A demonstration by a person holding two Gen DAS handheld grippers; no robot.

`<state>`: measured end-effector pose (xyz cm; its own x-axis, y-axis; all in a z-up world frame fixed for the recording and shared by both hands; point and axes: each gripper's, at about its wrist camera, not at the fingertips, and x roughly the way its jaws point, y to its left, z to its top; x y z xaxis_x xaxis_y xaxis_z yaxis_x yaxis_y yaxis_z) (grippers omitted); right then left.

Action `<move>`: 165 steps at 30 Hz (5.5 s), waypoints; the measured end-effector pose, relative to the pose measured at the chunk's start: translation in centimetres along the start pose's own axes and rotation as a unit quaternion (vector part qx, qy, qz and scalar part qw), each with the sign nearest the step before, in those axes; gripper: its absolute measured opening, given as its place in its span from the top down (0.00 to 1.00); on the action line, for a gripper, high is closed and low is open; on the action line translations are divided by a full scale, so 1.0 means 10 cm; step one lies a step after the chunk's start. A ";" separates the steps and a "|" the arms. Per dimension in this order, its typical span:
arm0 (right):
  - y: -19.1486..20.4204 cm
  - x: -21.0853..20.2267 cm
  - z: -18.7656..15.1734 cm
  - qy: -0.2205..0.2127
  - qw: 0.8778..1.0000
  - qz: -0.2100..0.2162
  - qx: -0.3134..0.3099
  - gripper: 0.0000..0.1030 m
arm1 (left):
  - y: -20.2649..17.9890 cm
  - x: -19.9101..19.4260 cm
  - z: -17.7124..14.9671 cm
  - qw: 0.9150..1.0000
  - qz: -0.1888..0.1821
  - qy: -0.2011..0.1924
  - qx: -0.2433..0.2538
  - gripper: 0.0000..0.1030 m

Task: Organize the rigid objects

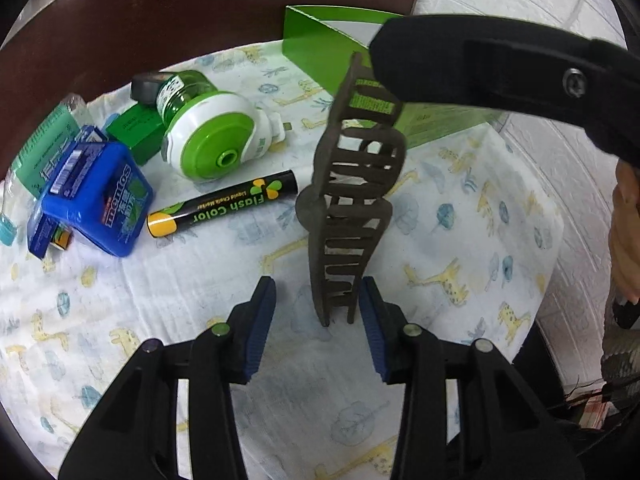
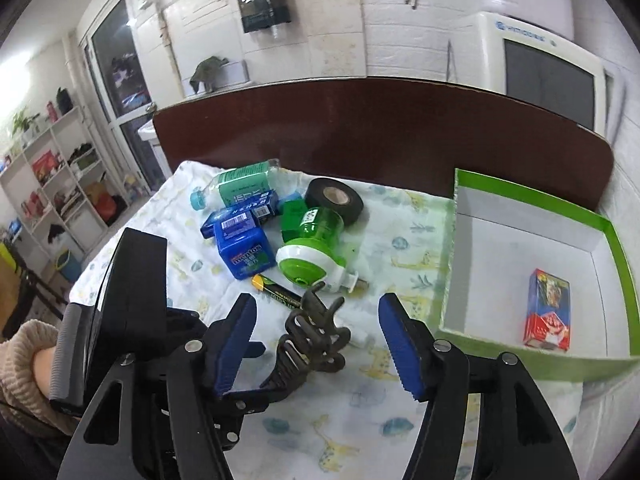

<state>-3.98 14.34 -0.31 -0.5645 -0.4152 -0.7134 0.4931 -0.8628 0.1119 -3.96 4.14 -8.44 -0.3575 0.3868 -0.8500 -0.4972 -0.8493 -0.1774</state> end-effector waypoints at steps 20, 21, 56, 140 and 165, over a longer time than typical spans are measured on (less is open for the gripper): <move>-0.67 -0.25 -1.15 0.047 0.982 -0.004 0.184 0.80 | 0.11 -0.14 0.04 0.998 -0.052 -0.032 -0.007 0.60; -0.70 -0.25 -1.23 0.051 0.980 -0.016 0.191 0.79 | 0.07 -0.15 0.04 0.998 -0.058 -0.034 0.001 0.59; -0.46 -0.45 -1.03 -0.045 0.982 -0.092 0.161 0.51 | -0.53 -0.38 0.33 0.993 -0.032 -0.078 0.088 0.68; -1.15 -0.34 0.04 -0.073 0.982 -0.126 0.116 0.51 | 0.29 -1.03 1.55 0.975 0.186 -0.104 0.063 0.48; 0.34 0.58 0.24 0.018 0.995 0.049 0.088 0.51 | 1.06 -0.66 0.11 0.994 0.078 -0.055 -0.051 0.37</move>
<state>-7.17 8.35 -2.36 -0.4929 -0.4921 -0.7176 0.4193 -0.8570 0.2997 -7.77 -6.98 -4.15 -0.5105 0.2793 -0.8133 -0.3481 -0.9319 -0.1015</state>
